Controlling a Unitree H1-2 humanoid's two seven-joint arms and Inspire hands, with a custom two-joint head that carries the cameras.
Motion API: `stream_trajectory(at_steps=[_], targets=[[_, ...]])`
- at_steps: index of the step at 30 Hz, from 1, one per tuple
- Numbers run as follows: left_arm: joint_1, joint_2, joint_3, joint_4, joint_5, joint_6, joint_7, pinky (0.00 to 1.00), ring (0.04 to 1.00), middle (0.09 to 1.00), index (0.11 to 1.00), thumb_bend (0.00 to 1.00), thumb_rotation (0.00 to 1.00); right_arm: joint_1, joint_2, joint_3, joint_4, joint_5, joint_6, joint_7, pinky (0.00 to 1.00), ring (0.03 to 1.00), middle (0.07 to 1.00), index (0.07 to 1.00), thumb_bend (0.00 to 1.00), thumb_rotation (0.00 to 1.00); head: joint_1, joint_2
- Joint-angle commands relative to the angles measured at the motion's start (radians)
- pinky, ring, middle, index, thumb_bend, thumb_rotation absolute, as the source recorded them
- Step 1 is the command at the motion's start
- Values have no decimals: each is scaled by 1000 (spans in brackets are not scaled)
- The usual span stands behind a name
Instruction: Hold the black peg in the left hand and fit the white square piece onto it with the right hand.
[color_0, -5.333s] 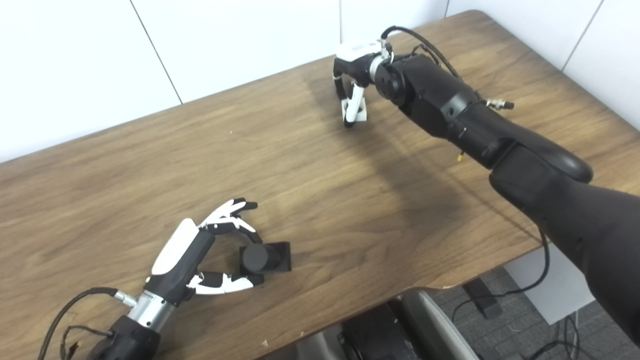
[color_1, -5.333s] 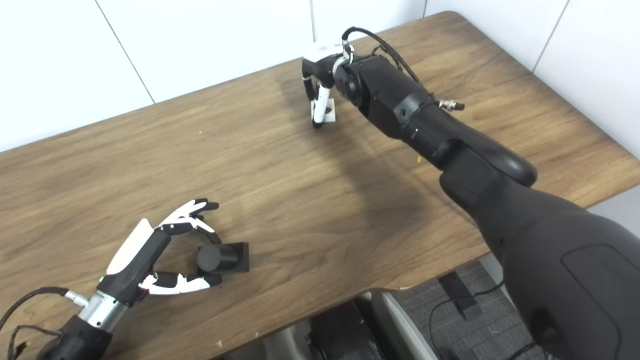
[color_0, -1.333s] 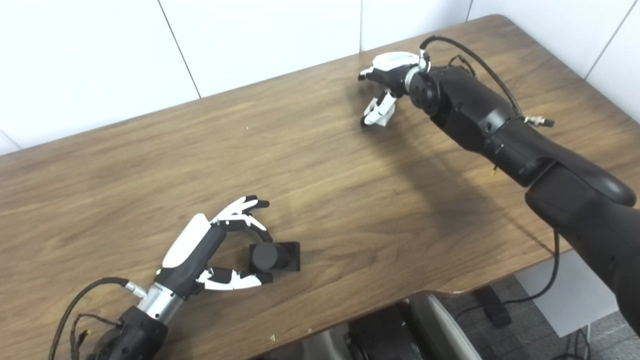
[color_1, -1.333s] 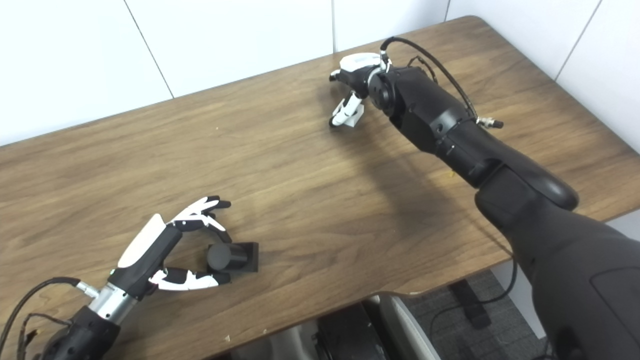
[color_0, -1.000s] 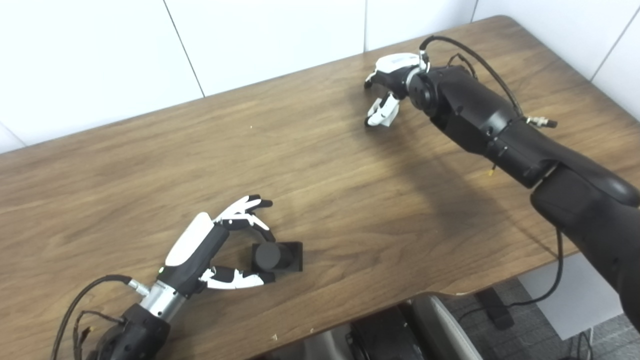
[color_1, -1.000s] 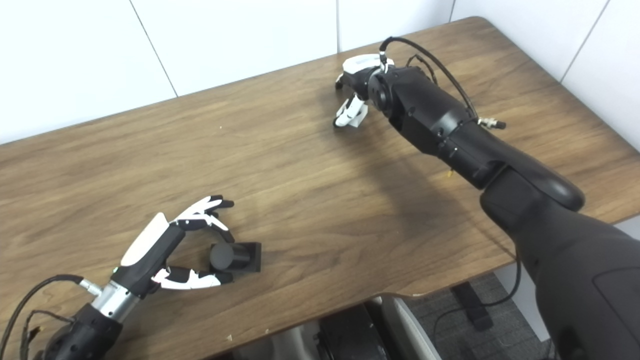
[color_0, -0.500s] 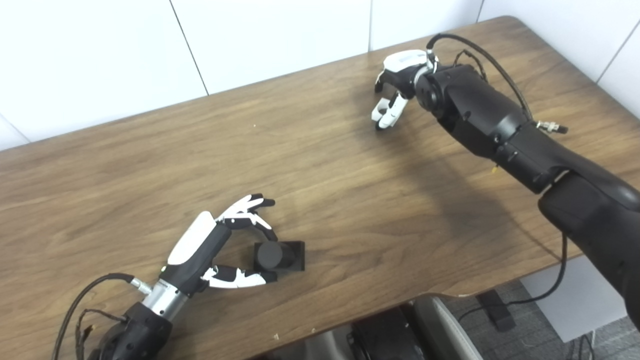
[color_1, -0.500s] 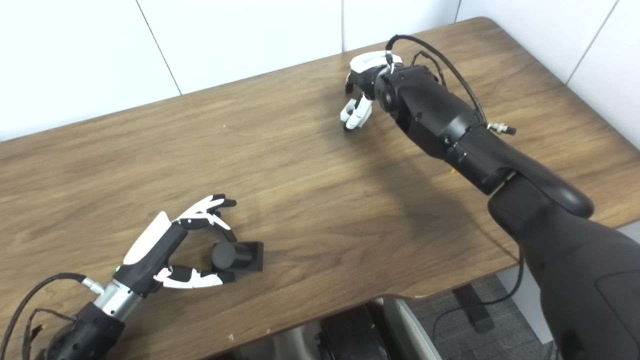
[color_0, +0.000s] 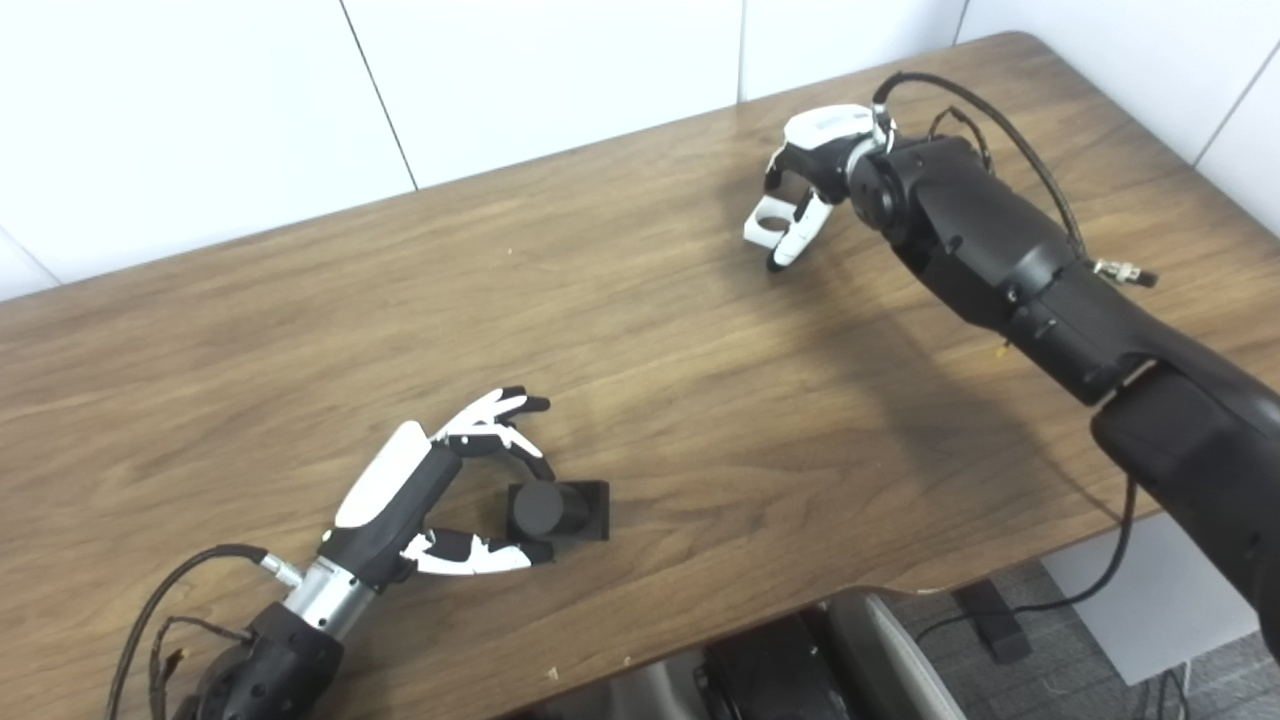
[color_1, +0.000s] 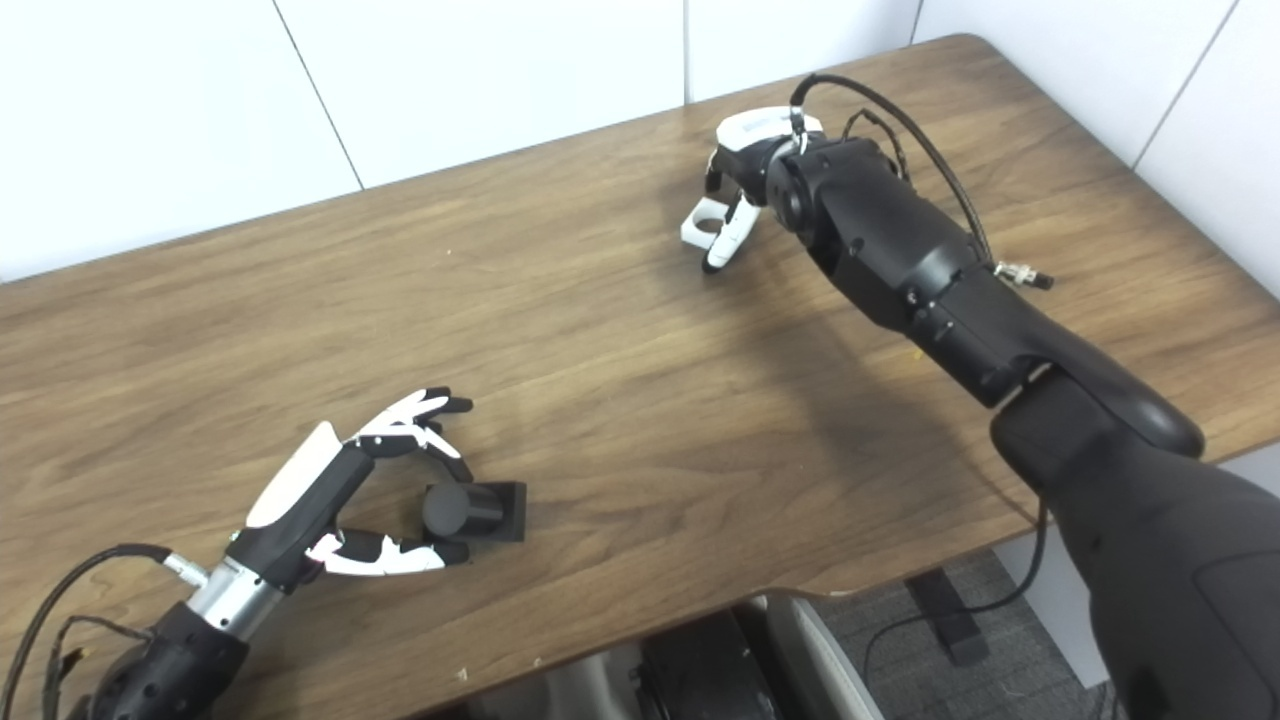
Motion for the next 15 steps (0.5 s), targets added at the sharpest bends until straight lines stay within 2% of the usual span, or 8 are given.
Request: stream_trajectory(at_steps=[1,6,10,15], targets=[[24,45,-9,58,33,54,-53,786,945,879,491,519,58,33,-38,11,17,-13,12,89,857,961,961,796,959,408,1,2],[23,43,-9,60,35,52,-51,783,944,878,491,519,59,38,-28,-1,28,-19,12,76,819,937,943,788,948,394,7,6],[22,43,-10,61,35,53,-51,783,945,878,491,518,60,54,-15,0,33,-32,11,3,801,909,907,753,938,391,8,5],[23,45,-10,57,39,54,-52,789,947,880,491,518,58,82,23,-31,37,-67,13,-66,808,888,867,711,831,387,7,8]])
